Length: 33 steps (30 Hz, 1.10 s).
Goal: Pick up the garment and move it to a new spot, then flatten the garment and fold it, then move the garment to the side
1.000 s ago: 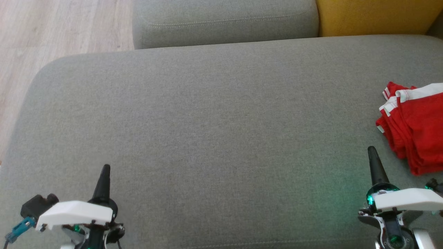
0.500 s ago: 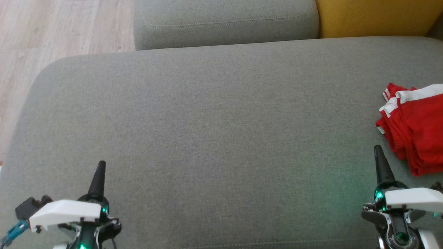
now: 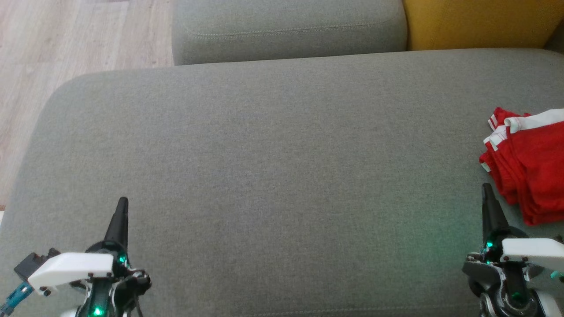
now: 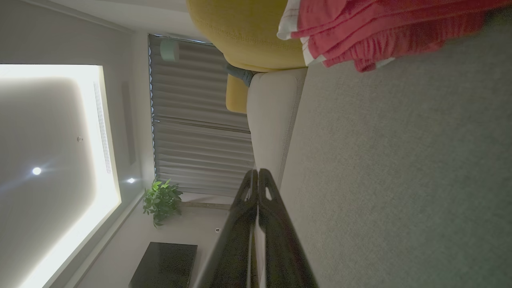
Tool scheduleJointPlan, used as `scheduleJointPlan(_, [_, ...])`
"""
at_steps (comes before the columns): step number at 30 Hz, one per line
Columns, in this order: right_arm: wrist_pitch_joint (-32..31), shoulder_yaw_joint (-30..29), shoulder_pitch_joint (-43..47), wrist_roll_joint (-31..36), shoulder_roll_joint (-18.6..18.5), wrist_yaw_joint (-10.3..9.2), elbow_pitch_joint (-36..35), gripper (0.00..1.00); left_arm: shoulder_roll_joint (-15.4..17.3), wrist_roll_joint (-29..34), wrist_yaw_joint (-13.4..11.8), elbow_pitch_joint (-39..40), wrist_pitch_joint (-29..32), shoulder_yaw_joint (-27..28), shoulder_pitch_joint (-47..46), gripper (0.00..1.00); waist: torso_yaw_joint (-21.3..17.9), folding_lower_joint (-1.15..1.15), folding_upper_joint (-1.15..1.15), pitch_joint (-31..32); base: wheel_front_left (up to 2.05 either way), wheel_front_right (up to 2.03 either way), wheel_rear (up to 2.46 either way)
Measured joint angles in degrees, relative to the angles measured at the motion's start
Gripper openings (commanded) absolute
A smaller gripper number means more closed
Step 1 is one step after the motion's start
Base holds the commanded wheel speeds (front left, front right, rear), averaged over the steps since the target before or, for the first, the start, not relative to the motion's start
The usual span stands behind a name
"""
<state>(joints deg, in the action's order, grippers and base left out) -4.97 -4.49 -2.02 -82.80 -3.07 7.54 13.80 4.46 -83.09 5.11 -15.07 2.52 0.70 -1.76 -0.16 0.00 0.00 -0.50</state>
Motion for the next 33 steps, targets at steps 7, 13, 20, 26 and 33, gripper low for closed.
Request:
scheduleJointPlan(7, [0.0, -0.5, -0.1, -4.6, 0.0, 0.0, 0.9, 0.0, -0.6, -4.4, 0.9, -0.2, 1.0, 0.6, -0.2, 0.0, 0.1, 0.0, 0.0, 0.1, 0.0, 0.0, 0.0])
scheduleJointPlan(13, [0.0, -1.1, -0.3, -8.7, 0.0, 0.0, 1.6, 0.0, -0.9, -8.2, 1.6, -0.4, 2.0, 2.0, -1.1, 0.0, 0.1, 0.0, 0.0, 0.3, 0.0, 0.0, 0.0])
scheduleJointPlan(20, [-0.1, -1.4, -1.2, -10.5, 0.0, 0.0, 1.9, 0.0, -1.1, -10.0, 2.0, -0.4, 2.7, 2.2, -1.1, 0.0, 0.2, 0.0, 0.0, 0.3, 0.0, 0.0, 0.0])
scheduleJointPlan(26, [-0.1, -1.5, -1.2, -10.5, 0.0, 0.0, 1.9, 0.0, -1.1, -10.0, 2.0, -0.5, 2.7, 2.3, -1.1, 0.0, 0.2, 0.0, 0.0, 0.3, 0.0, 0.0, 0.0])
scheduleJointPlan(33, [-0.1, -1.5, -1.2, -10.5, 0.0, 0.0, 1.9, 0.0, -1.2, -10.0, 2.0, -0.5, 2.9, 2.4, -1.1, 0.0, 0.2, 0.0, 0.0, 0.3, 0.0, 0.0, 0.0])
